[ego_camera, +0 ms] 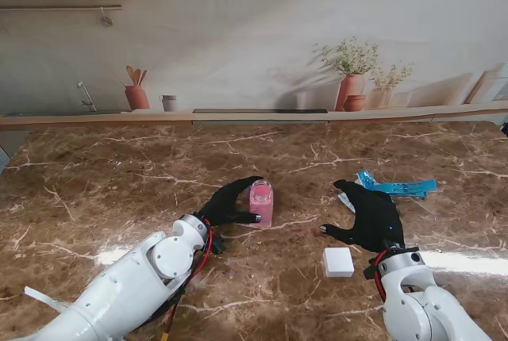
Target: Fill the seasoning bottle
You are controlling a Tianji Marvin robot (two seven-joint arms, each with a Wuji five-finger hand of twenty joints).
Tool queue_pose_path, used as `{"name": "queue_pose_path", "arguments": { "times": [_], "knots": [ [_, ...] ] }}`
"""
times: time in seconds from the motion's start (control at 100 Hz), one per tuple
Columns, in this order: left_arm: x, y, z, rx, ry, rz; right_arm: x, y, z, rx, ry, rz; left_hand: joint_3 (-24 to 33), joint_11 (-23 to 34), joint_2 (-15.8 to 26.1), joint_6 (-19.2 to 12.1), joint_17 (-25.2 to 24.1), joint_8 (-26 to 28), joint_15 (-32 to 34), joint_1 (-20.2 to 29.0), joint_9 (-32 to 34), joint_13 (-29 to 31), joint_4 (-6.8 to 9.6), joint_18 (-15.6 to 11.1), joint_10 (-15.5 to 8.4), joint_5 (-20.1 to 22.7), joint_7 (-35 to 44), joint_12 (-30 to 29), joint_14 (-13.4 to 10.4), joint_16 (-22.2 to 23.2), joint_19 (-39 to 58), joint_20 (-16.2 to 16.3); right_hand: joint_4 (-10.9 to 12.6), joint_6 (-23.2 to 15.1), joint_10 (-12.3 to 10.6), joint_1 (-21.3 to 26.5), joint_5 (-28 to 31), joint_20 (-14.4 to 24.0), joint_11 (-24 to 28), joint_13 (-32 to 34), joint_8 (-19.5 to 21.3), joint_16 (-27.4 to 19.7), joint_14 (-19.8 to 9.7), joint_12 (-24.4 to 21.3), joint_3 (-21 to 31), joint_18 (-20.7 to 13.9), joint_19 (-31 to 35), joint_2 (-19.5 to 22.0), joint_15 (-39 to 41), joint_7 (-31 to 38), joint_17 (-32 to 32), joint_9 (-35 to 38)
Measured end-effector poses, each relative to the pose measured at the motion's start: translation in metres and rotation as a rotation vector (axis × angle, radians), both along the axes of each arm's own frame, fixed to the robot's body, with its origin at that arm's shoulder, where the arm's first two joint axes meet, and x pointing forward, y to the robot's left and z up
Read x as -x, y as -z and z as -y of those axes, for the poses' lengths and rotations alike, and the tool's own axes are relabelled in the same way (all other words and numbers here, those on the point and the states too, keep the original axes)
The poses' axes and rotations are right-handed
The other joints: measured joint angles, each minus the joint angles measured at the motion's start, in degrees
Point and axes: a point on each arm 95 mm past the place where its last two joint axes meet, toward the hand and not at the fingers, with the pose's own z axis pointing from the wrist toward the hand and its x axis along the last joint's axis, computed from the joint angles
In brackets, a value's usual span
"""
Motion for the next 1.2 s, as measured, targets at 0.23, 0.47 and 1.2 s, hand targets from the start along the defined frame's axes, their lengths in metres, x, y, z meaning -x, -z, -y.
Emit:
{"name": "queue_pose_path", "arguments": {
  "times": [0.23,0.47,1.2],
  "knots": [
    [0.004,-0.033,-0.027,-0.009,-0.024,0.107,-0.006,-0.008,0.002,0.040,0.001,-0.020,-5.2,-3.1,0.1,0.0,1.4,-1.4,-4.9,-1.7,-1.7,-1.6,0.56,-1.8,0.1,0.1,-3.3,-2.0,-1.9,-6.2,-5.4,-14.3,0.0,0.1,0.0,-0.1,0.0,-0.7,0.0,-0.5,0.0,-0.5,0.0,0.0,0.0,-0.6,-1.0,0.0,-0.1,0.0,-0.2,0.0],
    [0.025,-0.058,-0.042,0.066,-0.079,0.187,-0.021,-0.022,0.017,0.088,0.044,-0.036,-25.7,-3.9,13.6,1.5,1.3,-1.4,-5.6,-1.7,-1.7,-1.6,4.92,-1.5,1.0,5.2,-4.0,-2.7,-2.2,-9.0,-4.2,-13.8,0.0,-0.2,0.0,-0.7,1.8,-5.7,-2.9,-0.2,-0.8,-6.5,-0.6,-3.3,0.7,-2.6,-3.7,1.1,-4.5,0.1,2.8,3.7],
    [0.059,-0.048,-0.058,0.155,-0.169,0.197,-0.102,-0.046,0.102,0.440,0.119,-0.364,-28.8,-4.7,16.0,1.9,0.7,-1.4,-5.6,-0.5,-1.5,-1.5,6.05,0.8,1.6,7.1,-4.6,-3.3,-2.2,-9.2,-1.2,-11.6,0.0,-0.8,-0.3,1.7,2.9,-9.2,-4.4,3.3,-2.2,-8.9,-1.5,-5.0,-0.8,-3.5,-3.0,-0.8,-5.0,0.0,3.5,4.7]
  ]
}}
